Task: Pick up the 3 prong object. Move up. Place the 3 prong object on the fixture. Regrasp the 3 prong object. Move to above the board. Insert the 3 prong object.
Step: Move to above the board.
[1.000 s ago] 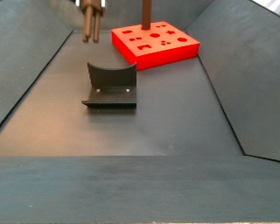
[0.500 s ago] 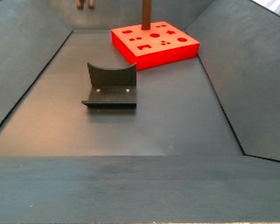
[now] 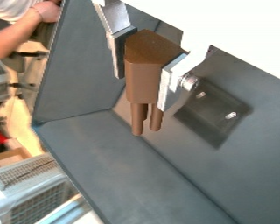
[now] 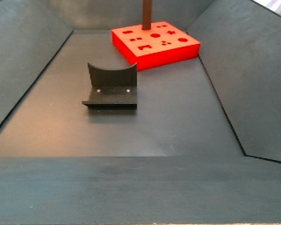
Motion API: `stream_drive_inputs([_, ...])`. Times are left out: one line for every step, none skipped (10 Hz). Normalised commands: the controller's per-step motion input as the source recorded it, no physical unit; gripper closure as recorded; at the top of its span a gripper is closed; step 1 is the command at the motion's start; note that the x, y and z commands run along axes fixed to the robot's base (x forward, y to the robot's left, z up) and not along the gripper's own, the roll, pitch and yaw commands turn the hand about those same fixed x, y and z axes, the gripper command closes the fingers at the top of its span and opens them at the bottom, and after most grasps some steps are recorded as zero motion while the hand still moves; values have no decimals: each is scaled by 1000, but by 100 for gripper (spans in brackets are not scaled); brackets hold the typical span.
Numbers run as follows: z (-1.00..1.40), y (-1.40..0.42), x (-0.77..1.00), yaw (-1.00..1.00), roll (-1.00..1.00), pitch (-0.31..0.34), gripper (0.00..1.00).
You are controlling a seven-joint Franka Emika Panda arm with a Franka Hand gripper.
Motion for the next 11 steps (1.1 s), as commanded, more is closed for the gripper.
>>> stream_drive_inputs([104,-1000,-767,-33,-1000,5,100])
stream_drive_inputs([112,-1000,-814,-28,-1000,-11,100])
stream_drive_inputs([100,-1000,-847,-24,-1000,-24,100])
stream_drive_inputs([111,-1000,-894,-19,-1000,-45,100])
stream_drive_inputs([108,-1000,-955,-14,-1000,-63,100])
stream_drive_inputs([105,-964,-1000,-8,-1000,-81,100])
stream_drive_inputs([81,-629,-765,-5,-1000,-111,100])
stream_drive_inputs([48,-343,-533,-6,-1000,-130,100])
stream_drive_inputs([32,-205,-409,-11,-1000,-141,100])
stream_drive_inputs([18,-22,-237,-14,-1000,-182,100])
stream_drive_inputs([10,29,-189,-19,-1000,-211,100])
